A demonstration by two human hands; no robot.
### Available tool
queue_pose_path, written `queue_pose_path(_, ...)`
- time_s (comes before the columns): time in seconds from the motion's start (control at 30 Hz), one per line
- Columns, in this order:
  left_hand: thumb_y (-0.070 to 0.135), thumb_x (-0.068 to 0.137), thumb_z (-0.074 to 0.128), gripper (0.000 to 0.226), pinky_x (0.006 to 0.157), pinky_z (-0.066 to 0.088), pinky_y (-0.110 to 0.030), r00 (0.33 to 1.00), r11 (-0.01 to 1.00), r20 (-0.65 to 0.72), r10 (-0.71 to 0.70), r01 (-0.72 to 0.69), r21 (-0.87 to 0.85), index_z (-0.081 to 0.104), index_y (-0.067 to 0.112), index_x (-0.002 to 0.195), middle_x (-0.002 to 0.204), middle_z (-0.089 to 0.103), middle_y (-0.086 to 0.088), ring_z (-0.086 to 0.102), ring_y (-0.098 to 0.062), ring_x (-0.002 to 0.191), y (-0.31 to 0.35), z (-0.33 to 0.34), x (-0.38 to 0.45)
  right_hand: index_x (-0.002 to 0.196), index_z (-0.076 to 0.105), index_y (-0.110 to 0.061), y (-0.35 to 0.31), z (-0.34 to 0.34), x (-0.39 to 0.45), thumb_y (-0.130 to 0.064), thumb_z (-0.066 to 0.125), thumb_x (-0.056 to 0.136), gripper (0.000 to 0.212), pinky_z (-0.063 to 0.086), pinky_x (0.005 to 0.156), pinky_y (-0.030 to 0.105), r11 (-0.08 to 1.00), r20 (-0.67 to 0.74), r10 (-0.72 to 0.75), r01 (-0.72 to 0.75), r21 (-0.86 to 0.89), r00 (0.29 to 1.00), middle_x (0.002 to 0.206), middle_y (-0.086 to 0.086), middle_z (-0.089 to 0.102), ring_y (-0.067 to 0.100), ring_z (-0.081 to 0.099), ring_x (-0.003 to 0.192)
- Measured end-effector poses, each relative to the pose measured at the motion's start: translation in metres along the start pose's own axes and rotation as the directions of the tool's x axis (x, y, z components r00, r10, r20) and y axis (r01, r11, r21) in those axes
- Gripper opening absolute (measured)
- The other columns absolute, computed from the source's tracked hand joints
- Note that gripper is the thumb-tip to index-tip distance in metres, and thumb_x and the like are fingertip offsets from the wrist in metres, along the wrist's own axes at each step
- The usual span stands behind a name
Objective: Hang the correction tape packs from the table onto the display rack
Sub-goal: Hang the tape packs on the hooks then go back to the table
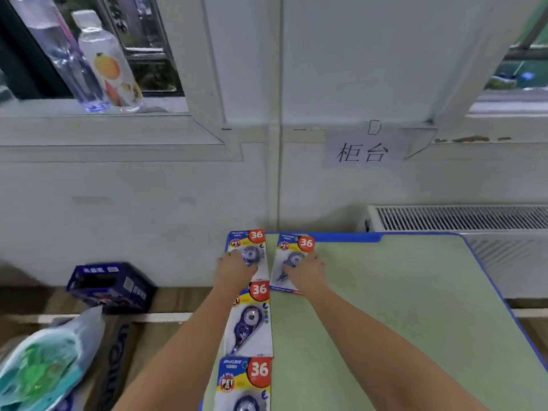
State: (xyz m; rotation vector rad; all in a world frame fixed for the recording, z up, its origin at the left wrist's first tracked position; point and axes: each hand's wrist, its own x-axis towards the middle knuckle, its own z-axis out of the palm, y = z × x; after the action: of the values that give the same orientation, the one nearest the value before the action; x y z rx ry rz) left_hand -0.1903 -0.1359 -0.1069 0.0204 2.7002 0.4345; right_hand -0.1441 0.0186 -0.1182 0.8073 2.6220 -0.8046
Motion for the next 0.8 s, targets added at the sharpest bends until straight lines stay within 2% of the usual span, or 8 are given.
queue_pose_path(0.1,0.053,0.092,0.051,0.071,0.1,0.037,-0.036,0.997,0.996,-0.018,-0.081,0.081,-0.043,0.035,0.0,0.136,0.133,0.045,-0.02,0.044,-0.033,0.123,-0.001,0.007,0.025,0.141,0.027,0.002,-0.005,0.015,0.014,-0.057,0.056,0.086,0.086,0.031,0.104,0.034,0.985,-0.048,0.161,-0.158,0.064,0.986,0.14,0.018,0.036,0.031,0.035,0.129)
queue_pose_path(0.23,0.052,0.086,0.062,0.079,0.104,0.034,-0.039,0.989,0.977,-0.027,-0.143,0.137,-0.162,0.03,0.002,0.139,0.135,0.039,-0.022,0.039,-0.035,0.126,0.012,0.013,0.042,0.138,0.025,0.003,0.004,0.011,0.03,-0.045,0.066,0.083,0.084,0.032,0.105,0.033,0.942,-0.075,0.317,-0.305,0.138,0.945,0.141,0.018,0.033,0.03,0.034,0.131)
queue_pose_path(0.4,0.043,0.078,0.076,0.085,0.103,0.036,-0.041,0.973,0.92,0.08,-0.217,0.232,-0.317,0.031,0.003,0.138,0.142,0.03,-0.024,0.034,-0.037,0.131,0.04,0.013,0.059,0.138,0.032,0.001,0.026,-0.003,0.052,-0.049,0.075,0.072,0.093,0.041,0.103,0.033,0.824,0.06,0.498,-0.494,0.278,0.865,0.135,0.014,0.045,0.028,0.046,0.126)
queue_pose_path(0.47,0.041,0.079,0.075,0.082,0.1,0.038,-0.04,0.979,0.929,0.067,-0.195,0.206,-0.307,0.033,0.002,0.137,0.14,0.033,-0.024,0.036,-0.037,0.13,0.049,0.012,0.062,0.133,0.043,-0.005,0.036,-0.008,0.053,-0.049,0.075,0.073,0.081,0.044,0.096,0.029,0.789,0.142,0.511,-0.529,0.314,0.847,0.13,0.012,0.05,0.027,0.05,0.121)
queue_pose_path(0.53,0.032,0.079,0.077,0.076,0.095,0.04,-0.041,0.987,0.901,0.051,-0.152,0.159,-0.403,0.035,0.003,0.135,0.136,0.039,-0.025,0.041,-0.038,0.125,0.057,0.013,0.064,0.126,0.052,-0.007,0.047,-0.013,0.05,-0.037,0.071,0.081,0.058,0.043,0.085,0.026,0.765,0.188,0.445,-0.481,0.429,0.876,0.128,0.011,0.054,0.027,0.053,0.119)
queue_pose_path(0.6,0.021,0.08,0.076,0.066,0.092,0.042,-0.039,0.997,0.854,0.056,-0.051,0.072,-0.514,0.041,0.001,0.131,0.13,0.049,-0.023,0.049,-0.038,0.119,0.068,0.014,0.063,0.124,0.054,-0.004,0.054,-0.017,0.038,-0.028,0.069,0.083,0.049,0.046,0.089,0.029,0.739,0.171,0.394,-0.421,0.526,0.903,0.125,0.012,0.056,0.027,0.055,0.116)
queue_pose_path(0.73,0.015,0.078,0.077,0.032,0.082,0.045,-0.035,0.982,0.826,0.116,0.148,-0.058,-0.56,0.063,0.005,0.106,0.107,0.067,-0.018,0.062,-0.034,0.103,0.106,0.017,0.043,0.109,0.059,-0.005,0.083,-0.034,0.017,-0.011,0.074,0.077,0.036,0.053,0.09,0.043,0.539,0.094,0.373,-0.298,0.788,0.923,0.116,0.018,0.064,0.032,0.063,0.102)
queue_pose_path(0.8,0.019,0.073,0.081,0.028,0.081,0.049,-0.04,0.963,0.795,0.13,0.236,-0.114,-0.596,0.064,0.011,0.094,0.097,0.068,-0.019,0.065,-0.034,0.096,0.136,0.019,0.023,0.101,0.061,-0.008,0.11,-0.056,0.0,-0.007,0.072,0.08,0.024,0.054,0.087,0.043,0.466,0.023,0.371,-0.207,0.86,0.929,0.109,0.016,0.067,0.031,0.065,0.096)
